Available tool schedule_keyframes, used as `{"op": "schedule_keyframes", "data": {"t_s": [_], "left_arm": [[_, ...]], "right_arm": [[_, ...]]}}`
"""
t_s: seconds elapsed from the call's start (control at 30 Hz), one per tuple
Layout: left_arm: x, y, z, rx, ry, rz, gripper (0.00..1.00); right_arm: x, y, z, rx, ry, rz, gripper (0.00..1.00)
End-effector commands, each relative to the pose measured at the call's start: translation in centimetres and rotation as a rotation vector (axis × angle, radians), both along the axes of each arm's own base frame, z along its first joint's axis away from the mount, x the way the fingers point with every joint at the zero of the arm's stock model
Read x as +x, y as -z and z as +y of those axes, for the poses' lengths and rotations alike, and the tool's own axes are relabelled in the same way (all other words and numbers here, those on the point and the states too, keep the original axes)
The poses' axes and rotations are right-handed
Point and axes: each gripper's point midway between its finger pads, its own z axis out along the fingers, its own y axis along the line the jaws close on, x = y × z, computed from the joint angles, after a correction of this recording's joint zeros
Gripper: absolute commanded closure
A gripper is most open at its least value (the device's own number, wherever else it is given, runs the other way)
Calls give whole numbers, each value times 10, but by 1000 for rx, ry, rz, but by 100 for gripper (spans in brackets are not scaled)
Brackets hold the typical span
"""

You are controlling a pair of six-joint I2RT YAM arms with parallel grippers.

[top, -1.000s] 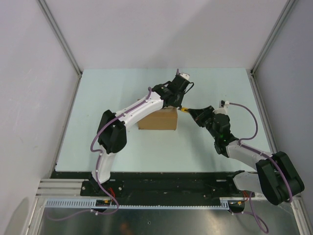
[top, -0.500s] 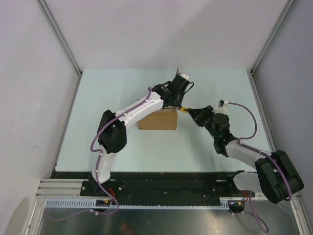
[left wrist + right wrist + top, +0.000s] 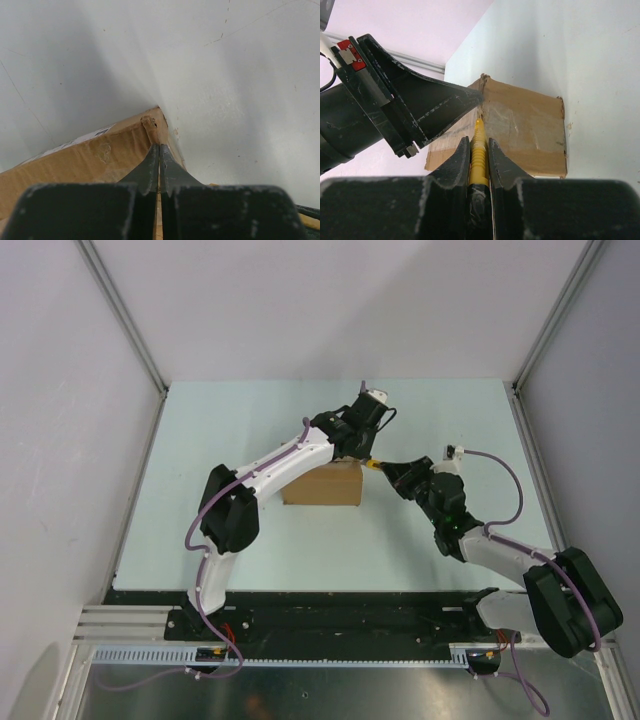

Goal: Unpack the express box

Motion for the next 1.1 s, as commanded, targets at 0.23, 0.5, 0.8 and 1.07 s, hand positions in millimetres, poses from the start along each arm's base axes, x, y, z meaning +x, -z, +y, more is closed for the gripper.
{"op": "schedule_keyframes", "data": {"t_s": [0.23, 0.5, 0.8, 1.07], "left_arm": [[-25, 63, 14, 114, 6, 183, 100], [-25, 63, 15, 118, 5, 184, 100], [-24, 61, 15, 118, 3, 177, 100], [-24, 57, 13, 110, 8, 175, 100]], "right_arm": [[-28, 3, 19, -5, -110, 15, 100], [-34, 6, 18, -3, -115, 20, 100], [-43, 4, 19, 6, -145, 23, 100], [-41, -16, -7, -3, -52, -23, 100]]}}
